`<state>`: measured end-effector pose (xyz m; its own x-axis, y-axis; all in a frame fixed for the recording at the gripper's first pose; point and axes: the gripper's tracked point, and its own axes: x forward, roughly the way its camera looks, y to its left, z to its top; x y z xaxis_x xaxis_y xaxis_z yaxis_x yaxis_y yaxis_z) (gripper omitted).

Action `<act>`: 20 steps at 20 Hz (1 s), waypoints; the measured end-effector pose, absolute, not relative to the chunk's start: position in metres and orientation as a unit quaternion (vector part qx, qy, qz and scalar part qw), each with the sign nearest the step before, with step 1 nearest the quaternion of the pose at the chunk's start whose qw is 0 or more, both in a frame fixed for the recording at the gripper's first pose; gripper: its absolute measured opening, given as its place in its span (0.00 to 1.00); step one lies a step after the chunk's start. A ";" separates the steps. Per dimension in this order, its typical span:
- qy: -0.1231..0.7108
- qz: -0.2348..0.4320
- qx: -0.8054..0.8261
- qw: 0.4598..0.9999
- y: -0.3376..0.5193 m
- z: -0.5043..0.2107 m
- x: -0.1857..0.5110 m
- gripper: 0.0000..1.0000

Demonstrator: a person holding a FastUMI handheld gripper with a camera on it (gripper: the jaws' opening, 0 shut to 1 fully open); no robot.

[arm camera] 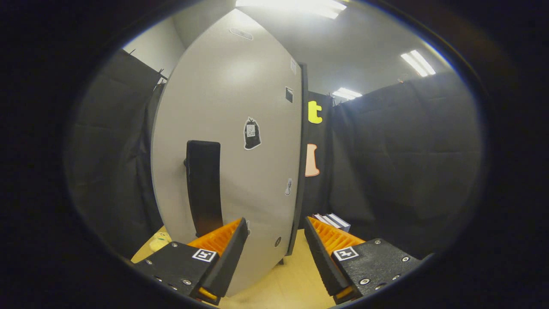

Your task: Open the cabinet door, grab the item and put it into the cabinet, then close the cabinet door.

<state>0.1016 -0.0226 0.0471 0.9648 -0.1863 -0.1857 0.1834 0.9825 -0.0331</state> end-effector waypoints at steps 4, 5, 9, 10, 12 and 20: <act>0.095 -0.067 -0.002 0.993 0.008 0.044 0.127 0.85; 0.095 -0.060 0.002 0.994 0.017 0.045 0.135 0.85; 0.099 -0.031 0.007 0.995 0.045 0.039 0.160 0.85; 0.098 -0.024 0.006 0.995 0.052 0.038 0.165 0.85; 0.100 -0.014 0.002 0.995 0.064 0.034 0.173 0.85; 0.092 -0.015 0.002 0.996 0.068 0.033 0.182 0.86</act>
<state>0.1817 0.0677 0.0326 0.9825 -0.0292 -0.1840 0.0299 0.9996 0.0008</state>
